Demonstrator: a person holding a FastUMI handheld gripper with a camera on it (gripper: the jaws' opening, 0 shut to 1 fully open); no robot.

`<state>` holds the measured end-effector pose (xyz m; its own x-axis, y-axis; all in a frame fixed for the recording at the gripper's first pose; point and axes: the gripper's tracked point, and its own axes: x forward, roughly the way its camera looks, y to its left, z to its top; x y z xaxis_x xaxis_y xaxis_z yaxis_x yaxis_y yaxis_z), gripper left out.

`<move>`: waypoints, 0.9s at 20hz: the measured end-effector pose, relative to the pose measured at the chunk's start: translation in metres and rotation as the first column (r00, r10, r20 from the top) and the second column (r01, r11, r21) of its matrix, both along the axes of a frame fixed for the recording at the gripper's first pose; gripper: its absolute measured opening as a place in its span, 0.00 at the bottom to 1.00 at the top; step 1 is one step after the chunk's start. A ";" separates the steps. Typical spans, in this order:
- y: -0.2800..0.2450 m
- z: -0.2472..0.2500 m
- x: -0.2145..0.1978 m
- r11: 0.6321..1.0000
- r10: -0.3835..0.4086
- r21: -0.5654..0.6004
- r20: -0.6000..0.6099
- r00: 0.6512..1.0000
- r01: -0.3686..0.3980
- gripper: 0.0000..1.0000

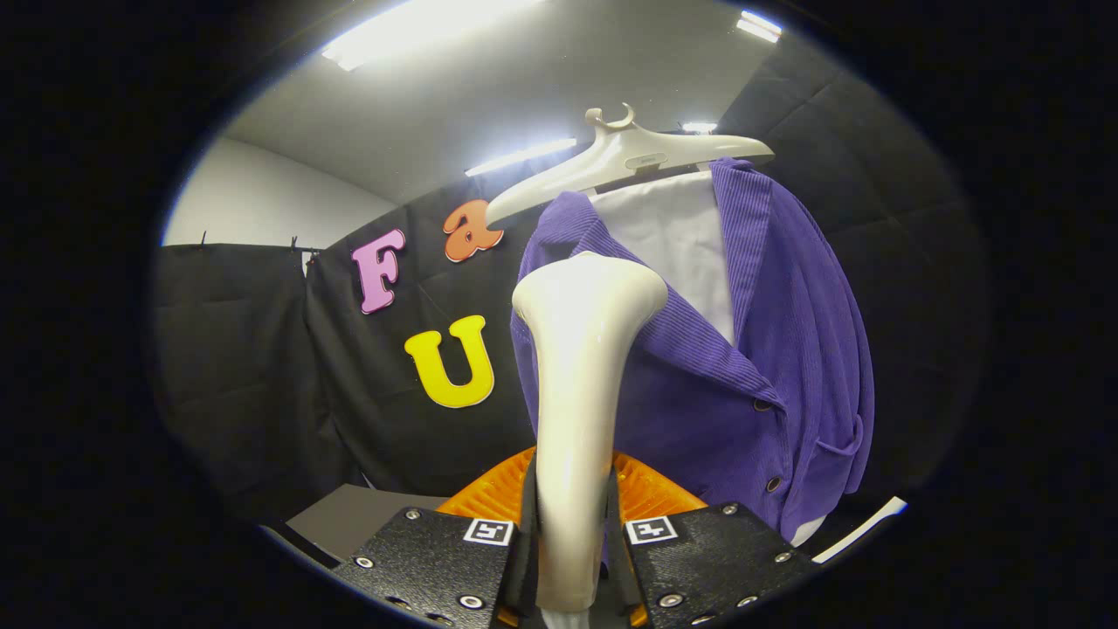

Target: Iron the clothes twice with a garment steamer, once on the left side and once on the right side.

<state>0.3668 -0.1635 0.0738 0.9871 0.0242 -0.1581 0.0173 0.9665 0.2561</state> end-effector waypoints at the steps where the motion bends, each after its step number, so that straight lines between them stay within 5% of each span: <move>1: 0.000 -0.006 0.002 1.000 0.002 0.005 -0.011 1.000 -0.002 0.32; 18: -0.018 -0.181 -0.040 0.995 -0.038 0.072 -0.339 0.940 0.066 0.33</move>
